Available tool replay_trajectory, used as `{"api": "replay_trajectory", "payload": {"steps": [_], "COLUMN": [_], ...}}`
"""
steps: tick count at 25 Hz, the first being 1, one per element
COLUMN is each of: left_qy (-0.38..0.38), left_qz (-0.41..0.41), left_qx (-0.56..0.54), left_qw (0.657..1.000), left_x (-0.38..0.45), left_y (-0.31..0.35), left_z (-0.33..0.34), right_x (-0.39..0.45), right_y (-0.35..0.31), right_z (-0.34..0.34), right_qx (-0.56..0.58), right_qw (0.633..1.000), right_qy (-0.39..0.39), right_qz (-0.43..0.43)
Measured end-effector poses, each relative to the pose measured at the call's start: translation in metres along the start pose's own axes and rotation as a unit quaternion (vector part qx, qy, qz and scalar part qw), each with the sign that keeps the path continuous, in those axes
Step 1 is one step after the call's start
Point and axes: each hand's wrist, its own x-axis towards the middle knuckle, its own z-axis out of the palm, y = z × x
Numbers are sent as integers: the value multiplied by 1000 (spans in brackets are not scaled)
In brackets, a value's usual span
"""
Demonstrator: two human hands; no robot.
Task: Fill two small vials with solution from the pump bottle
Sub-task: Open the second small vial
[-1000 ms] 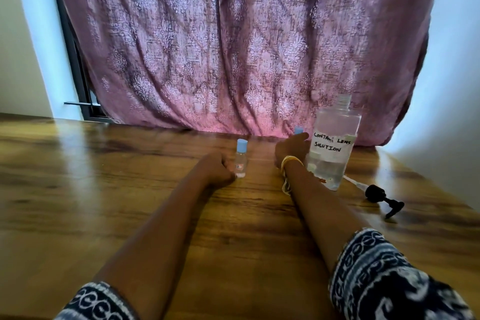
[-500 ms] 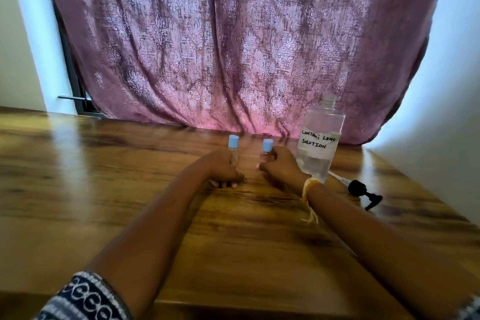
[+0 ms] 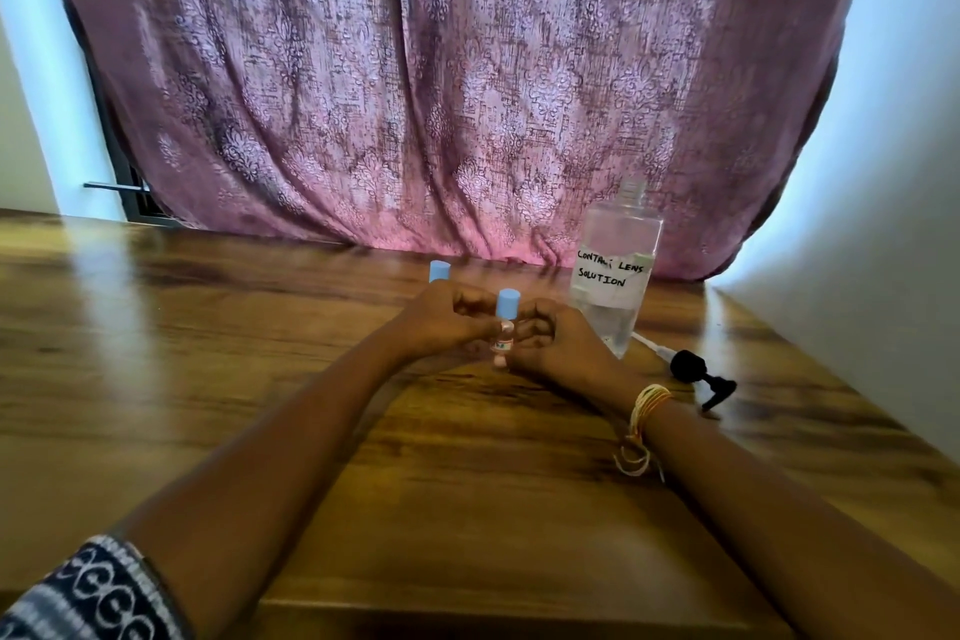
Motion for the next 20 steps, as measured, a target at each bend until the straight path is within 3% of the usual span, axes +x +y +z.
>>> {"api": "replay_trajectory", "payload": {"steps": [2, 7, 13, 20], "left_qy": [17, 4, -26, -45], "left_qz": [7, -7, 67, 72], "left_qx": [-23, -71, 35, 22], "left_qw": [1000, 997, 997, 996], "left_x": [-1, -1, -3, 0], "left_y": [-2, -5, 0, -1], "left_z": [3, 7, 7, 8], "right_x": [0, -2, -5, -4], "right_y": [-3, -18, -18, -20], "right_z": [-6, -16, -3, 6], "right_qx": [12, 13, -28, -51], "right_qw": [1000, 989, 981, 973], "right_qy": [-5, 110, 150, 174], "right_qz": [-8, -102, -122, -143]}}
